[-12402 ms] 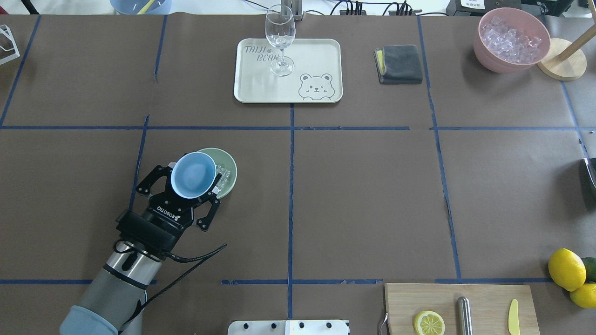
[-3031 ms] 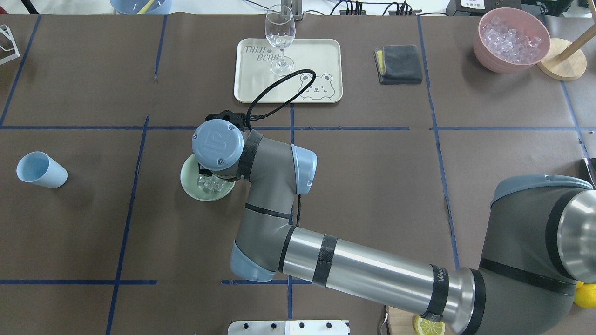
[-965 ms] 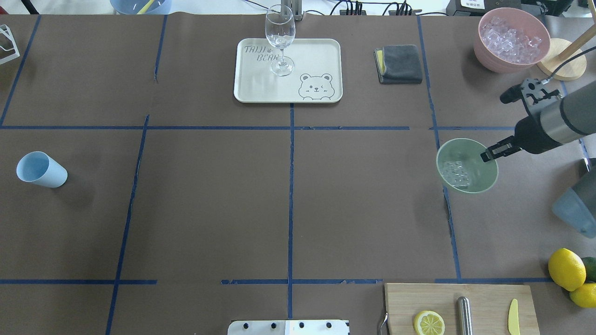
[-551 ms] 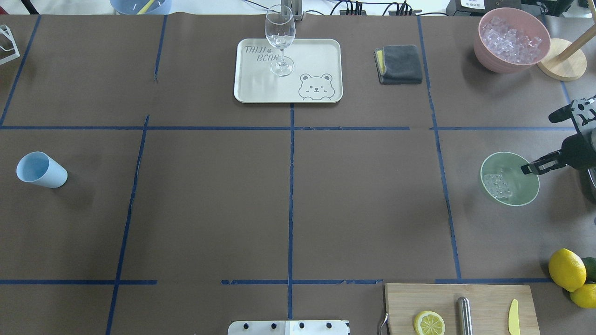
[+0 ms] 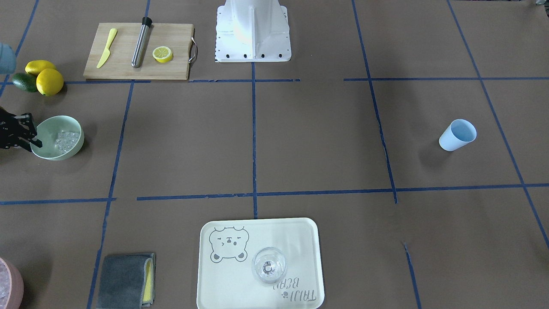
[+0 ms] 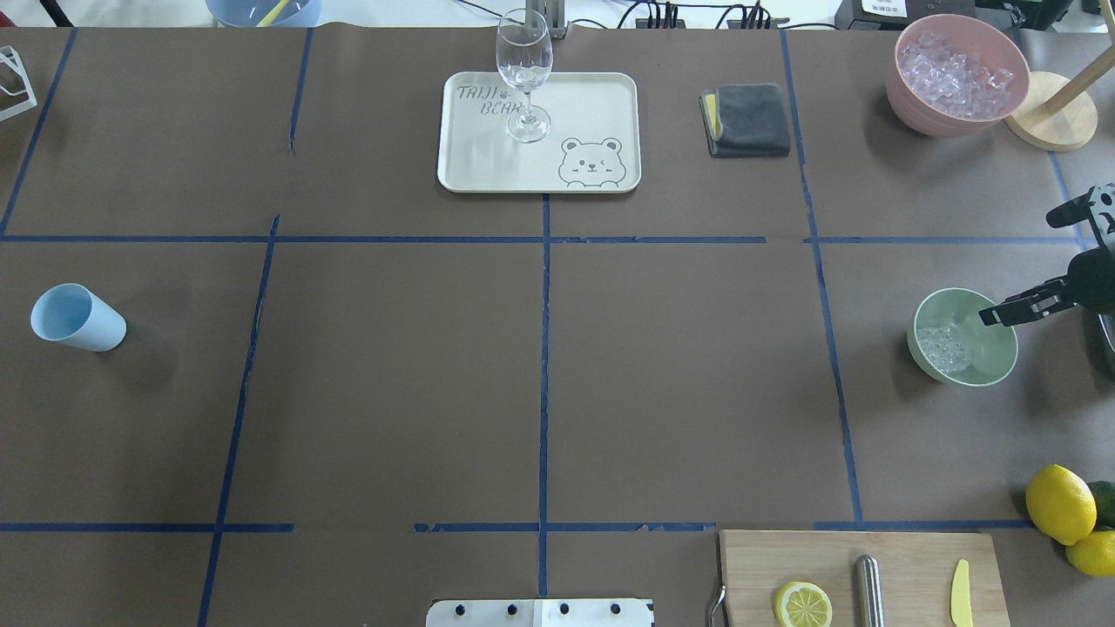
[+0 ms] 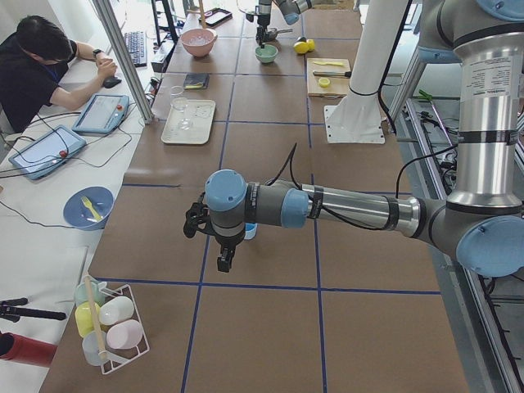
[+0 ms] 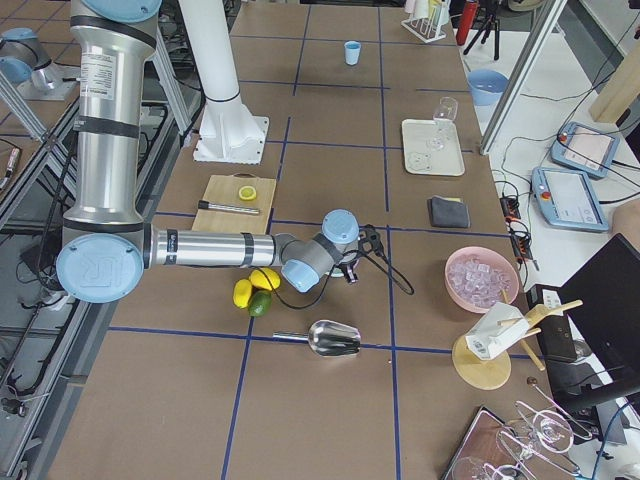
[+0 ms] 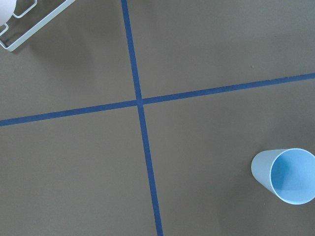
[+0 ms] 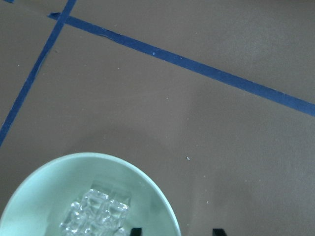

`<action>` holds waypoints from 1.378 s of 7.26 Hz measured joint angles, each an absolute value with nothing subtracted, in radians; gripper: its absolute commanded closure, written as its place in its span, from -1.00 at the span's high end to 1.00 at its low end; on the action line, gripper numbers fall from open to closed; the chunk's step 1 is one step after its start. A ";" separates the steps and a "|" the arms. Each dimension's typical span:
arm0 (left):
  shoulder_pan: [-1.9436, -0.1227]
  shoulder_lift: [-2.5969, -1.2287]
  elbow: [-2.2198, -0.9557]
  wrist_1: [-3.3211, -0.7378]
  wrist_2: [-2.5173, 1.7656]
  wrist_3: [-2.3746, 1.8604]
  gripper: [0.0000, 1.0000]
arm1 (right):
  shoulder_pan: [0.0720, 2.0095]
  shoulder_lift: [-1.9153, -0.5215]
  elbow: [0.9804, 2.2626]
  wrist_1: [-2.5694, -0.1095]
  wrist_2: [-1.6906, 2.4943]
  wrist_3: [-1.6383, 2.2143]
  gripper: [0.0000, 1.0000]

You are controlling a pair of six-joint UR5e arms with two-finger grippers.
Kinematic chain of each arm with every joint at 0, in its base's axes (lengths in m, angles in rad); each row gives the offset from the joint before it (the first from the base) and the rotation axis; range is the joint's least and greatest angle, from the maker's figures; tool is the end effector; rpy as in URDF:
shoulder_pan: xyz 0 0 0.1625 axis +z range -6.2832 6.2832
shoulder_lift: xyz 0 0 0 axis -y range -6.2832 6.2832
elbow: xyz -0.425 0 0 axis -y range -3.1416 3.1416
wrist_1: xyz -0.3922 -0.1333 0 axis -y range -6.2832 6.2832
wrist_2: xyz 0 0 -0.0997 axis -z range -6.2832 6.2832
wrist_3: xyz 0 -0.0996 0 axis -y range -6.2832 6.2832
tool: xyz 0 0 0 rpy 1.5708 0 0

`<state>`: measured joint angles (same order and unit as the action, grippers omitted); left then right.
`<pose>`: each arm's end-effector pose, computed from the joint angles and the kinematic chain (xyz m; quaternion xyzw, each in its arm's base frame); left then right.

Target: Pour ice into bowl

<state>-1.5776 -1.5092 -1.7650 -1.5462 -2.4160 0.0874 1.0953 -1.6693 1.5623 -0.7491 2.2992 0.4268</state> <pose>-0.0620 -0.4684 0.5898 0.0685 0.4068 0.0588 0.9091 -0.1566 -0.4505 0.6181 0.1487 -0.4428 -0.1459 0.8721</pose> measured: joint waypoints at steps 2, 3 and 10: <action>-1.578 -1.508 -1.765 -1.546 -2.416 0.087 1.00 | 1.195 -1.681 1.568 -0.788 2.298 0.371 1.00; -1.578 -1.508 -1.766 -1.546 -2.416 0.087 1.00 | 1.262 -1.685 1.576 -0.863 2.300 0.262 1.00; -1.578 -1.508 -1.764 -1.546 -2.414 0.088 1.00 | 1.568 -1.592 1.713 -1.762 2.296 -0.248 1.00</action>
